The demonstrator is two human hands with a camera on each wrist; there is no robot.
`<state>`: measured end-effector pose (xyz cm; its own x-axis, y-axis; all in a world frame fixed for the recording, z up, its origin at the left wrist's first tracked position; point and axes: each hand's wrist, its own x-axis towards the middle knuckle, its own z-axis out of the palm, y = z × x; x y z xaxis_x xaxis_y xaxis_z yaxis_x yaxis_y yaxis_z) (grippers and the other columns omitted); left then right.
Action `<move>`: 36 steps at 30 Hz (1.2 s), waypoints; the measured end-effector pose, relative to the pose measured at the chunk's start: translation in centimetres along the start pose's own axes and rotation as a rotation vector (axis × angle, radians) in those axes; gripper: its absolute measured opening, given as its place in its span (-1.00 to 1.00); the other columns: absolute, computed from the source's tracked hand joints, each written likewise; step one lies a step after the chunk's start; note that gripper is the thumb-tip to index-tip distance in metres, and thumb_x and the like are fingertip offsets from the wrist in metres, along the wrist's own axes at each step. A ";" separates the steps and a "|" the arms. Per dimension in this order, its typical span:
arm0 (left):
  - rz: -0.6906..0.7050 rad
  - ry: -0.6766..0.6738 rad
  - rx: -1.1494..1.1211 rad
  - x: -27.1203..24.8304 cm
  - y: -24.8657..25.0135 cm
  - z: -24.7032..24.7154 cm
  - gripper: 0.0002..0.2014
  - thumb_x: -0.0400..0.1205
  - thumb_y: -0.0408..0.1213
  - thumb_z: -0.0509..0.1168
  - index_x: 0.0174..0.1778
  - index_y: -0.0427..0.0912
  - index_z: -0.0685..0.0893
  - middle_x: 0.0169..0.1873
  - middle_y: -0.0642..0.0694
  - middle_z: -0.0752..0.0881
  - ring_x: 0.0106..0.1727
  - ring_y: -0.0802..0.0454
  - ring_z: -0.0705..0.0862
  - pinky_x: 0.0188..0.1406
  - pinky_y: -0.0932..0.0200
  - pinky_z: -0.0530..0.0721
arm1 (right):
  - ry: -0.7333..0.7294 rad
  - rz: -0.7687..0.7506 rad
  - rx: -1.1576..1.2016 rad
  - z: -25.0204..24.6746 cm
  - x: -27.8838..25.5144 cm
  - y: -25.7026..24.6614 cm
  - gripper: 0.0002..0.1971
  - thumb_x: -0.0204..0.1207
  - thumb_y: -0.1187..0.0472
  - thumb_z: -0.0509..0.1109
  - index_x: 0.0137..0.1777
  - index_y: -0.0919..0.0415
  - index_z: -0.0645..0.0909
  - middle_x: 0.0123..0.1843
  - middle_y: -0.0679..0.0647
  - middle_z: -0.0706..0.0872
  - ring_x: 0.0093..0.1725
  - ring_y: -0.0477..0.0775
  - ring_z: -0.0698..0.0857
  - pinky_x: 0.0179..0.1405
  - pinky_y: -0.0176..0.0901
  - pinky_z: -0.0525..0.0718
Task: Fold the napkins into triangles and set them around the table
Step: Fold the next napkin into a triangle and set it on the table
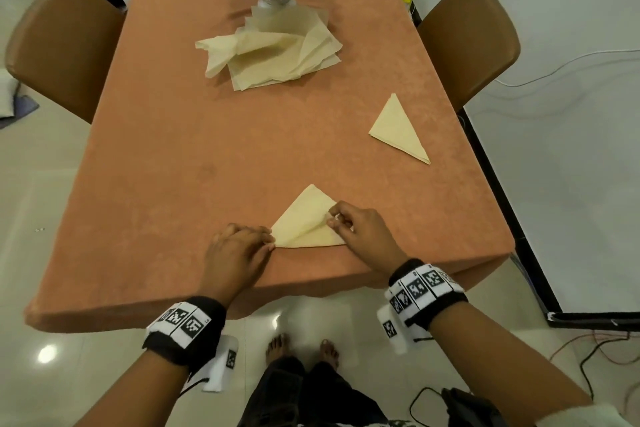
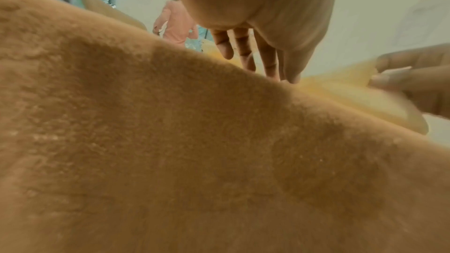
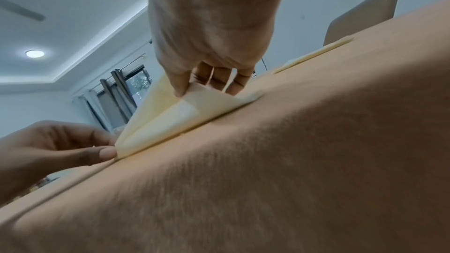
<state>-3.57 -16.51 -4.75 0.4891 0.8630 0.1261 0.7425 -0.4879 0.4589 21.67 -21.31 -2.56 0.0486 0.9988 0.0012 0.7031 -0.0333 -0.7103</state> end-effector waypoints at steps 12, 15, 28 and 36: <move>-0.360 0.047 -0.188 0.7 1.5 0.0 -0.78 0.61 -0.11 0.35 0.16 0.05 0.71 -0.14 0.01 0.61 -0.17 0.10 0.59 -0.19 0.21 0.51 | -0.012 0.250 -0.199 0.7 6.0 -0.3 -0.86 0.51 0.06 0.40 -0.01 0.09 0.64 -0.19 -0.01 0.70 -0.16 0.04 0.63 -0.28 -0.19 0.37; -0.363 0.066 -0.205 0.6 1.5 0.1 -0.84 0.59 -0.14 0.38 0.07 0.04 0.74 -0.16 -0.01 0.64 -0.15 0.04 0.62 -0.19 0.14 0.55 | 0.020 0.222 -0.215 1.1 5.9 -0.4 -0.83 0.52 0.06 0.40 0.04 0.08 0.64 -0.05 0.01 0.77 -0.04 0.07 0.69 -0.24 -0.17 0.46; -0.339 0.103 -0.216 0.7 2.1 0.5 -0.87 0.57 -0.24 0.41 0.02 -0.04 0.74 -0.18 0.08 0.69 -0.09 0.05 0.54 -0.17 0.01 0.59 | 0.069 0.108 -0.428 1.6 6.0 -1.0 -0.73 0.57 -0.02 0.32 0.21 0.05 0.55 0.13 -0.02 0.65 0.16 0.07 0.55 -0.05 -0.03 0.47; -0.333 0.103 -0.202 0.8 1.8 0.7 -0.87 0.57 -0.26 0.41 0.02 -0.06 0.74 -0.12 0.03 0.72 -0.08 0.04 0.51 -0.14 0.02 0.55 | 0.314 0.265 -0.182 -1.3 0.2 1.5 -0.77 0.55 0.28 0.30 0.18 0.11 0.62 0.11 0.01 0.66 0.14 0.08 0.55 0.12 0.00 0.51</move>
<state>-1.52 -16.84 -4.41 0.1814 0.9831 0.0241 0.7429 -0.1531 0.6516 23.60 -21.24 -2.71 0.4369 0.8968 0.0700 0.7495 -0.3199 -0.5796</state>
